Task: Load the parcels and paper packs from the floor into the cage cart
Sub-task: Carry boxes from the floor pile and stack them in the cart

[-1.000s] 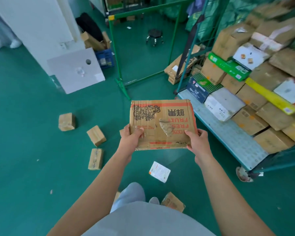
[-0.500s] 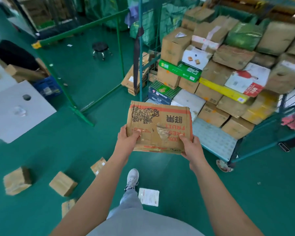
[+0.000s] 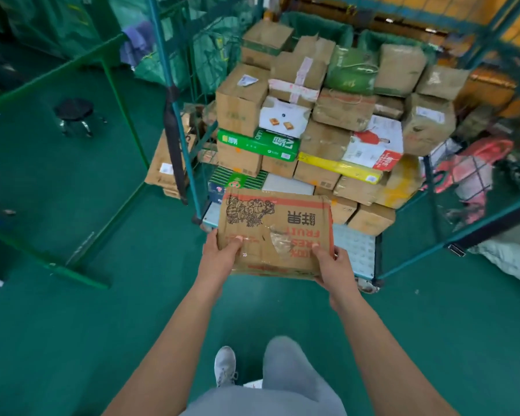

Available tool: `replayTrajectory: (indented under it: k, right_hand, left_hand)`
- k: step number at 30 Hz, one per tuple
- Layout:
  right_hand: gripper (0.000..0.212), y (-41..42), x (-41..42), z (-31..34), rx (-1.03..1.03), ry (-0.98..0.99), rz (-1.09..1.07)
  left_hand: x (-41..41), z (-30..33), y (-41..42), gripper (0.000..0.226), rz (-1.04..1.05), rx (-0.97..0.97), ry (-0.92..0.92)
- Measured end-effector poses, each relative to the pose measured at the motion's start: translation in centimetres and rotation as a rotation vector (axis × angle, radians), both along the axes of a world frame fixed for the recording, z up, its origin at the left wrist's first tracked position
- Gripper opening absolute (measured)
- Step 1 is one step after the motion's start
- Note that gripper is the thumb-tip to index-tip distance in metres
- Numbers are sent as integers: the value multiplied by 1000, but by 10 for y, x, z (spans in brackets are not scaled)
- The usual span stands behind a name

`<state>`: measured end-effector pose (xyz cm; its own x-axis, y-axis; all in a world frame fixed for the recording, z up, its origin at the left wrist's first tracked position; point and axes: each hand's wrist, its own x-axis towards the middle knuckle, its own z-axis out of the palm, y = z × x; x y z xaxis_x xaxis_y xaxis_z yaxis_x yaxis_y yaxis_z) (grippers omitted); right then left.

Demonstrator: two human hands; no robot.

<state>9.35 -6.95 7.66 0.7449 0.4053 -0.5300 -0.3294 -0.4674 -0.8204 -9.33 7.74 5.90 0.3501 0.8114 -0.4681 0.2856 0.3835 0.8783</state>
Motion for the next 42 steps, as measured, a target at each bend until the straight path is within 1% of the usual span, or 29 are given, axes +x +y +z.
replayTrajectory:
  k: [1, 2, 4, 11, 16, 19, 20, 24, 26, 27, 29, 31, 35, 39, 41, 42]
  right_hand:
    - [42, 2, 4, 1, -2, -4, -14]
    - [41, 5, 8, 2, -5, -8, -29]
    - [42, 11, 18, 5, -9, -9, -57]
    - [40, 34, 72, 1, 0, 24, -152]
    - [37, 63, 135, -7, 43, 78, -171]
    - [39, 81, 192, -9, 86, 96, -157]
    - [40, 86, 206, -7, 91, 100, -158]
    - [37, 100, 297, 6, 137, 115, -207]
    - [37, 102, 338, 10, 141, 107, -225]
    - [37, 103, 354, 11, 144, 101, -228]
    - [37, 103, 386, 8, 141, 103, -244]
    - [38, 103, 404, 8, 135, 116, -264]
    - [42, 103, 435, 2, 135, 138, -277]
    - [54, 110, 464, -1, 133, 160, -304]
    - [56, 113, 478, -2, 117, 164, -319]
    - [56, 114, 484, -2, 108, 167, -324]
  left_hand:
    - [5, -1, 5, 51, -10, 1, -5]
    - [13, -1, 10, 47, -18, 7, -26]
    - [29, -5, 20, 52, -35, -11, -39]
    - [96, -6, 62, 40, -121, 6, -14]
    - [165, -8, 99, 53, -149, 22, -6]
    - [222, -5, 119, 74, -137, 43, 23]
    - [235, 0, 124, 77, -132, 47, 24]
    - [326, 16, 139, 60, -128, 69, -2]
    - [366, 26, 138, 56, -135, 78, -19]
    - [382, 30, 136, 53, -140, 87, -31]
    - [416, 30, 132, 37, -170, 101, -32]
    - [436, 26, 133, 32, -182, 101, -26]
    - [477, 24, 142, 40, -183, 84, -4]
    - [510, 19, 153, 52, -215, 99, 27]
    - [527, 18, 160, 61, -217, 85, 23]
    - [537, 18, 164, 60, -218, 75, 17]
